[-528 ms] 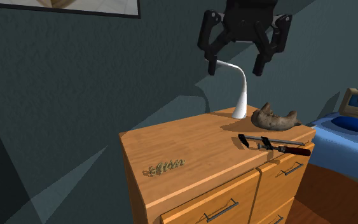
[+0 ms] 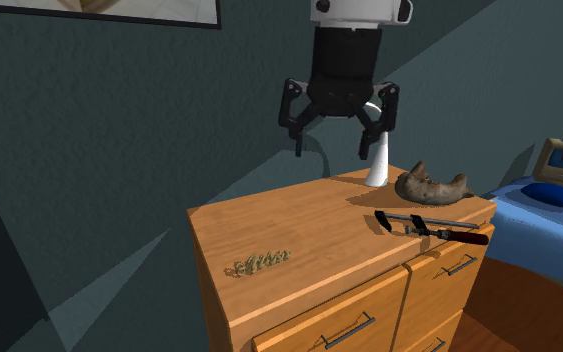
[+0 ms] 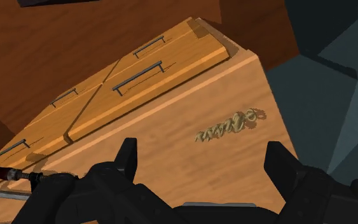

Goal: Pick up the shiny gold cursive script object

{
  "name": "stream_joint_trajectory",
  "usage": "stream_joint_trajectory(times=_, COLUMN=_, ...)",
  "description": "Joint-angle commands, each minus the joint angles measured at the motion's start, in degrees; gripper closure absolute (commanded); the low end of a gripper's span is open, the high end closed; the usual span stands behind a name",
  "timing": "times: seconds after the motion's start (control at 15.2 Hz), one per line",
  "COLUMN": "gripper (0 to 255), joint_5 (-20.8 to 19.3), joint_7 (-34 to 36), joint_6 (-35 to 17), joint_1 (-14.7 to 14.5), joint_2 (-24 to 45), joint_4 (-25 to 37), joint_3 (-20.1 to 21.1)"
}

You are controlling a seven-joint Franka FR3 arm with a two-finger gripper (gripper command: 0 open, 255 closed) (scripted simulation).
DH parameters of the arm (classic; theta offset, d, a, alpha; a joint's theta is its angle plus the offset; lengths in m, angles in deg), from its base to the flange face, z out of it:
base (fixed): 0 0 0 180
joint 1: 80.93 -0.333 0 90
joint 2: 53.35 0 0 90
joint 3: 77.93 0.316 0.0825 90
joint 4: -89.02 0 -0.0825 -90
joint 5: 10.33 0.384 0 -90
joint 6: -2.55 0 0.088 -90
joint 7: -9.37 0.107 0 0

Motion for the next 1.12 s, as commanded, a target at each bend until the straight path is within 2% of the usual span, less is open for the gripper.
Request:
stream_joint_trajectory(times=0.0, gripper=0, joint_5=0.6, joint_7=4.2, joint_6=-3.4, joint_1=0.6, joint_2=2.2, joint_4=-1.3, joint_3=2.1)
stream_joint_trajectory(times=0.33, gripper=0, joint_5=0.7, joint_7=14.2, joint_6=-11.8, joint_1=2.7, joint_2=10.5, joint_4=-1.9, joint_3=6.9)
stream_joint_trajectory(times=0.59, gripper=0, joint_5=-0.7, joint_7=22.8, joint_6=-18.0, joint_1=4.7, joint_2=18.5, joint_4=-0.8, joint_3=10.5)
stream_joint_trajectory(times=1.06, gripper=0, joint_5=-7.8, joint_7=39.8, joint_6=-26.7, joint_1=7.8, joint_2=34.7, joint_4=4.3, joint_3=14.9)
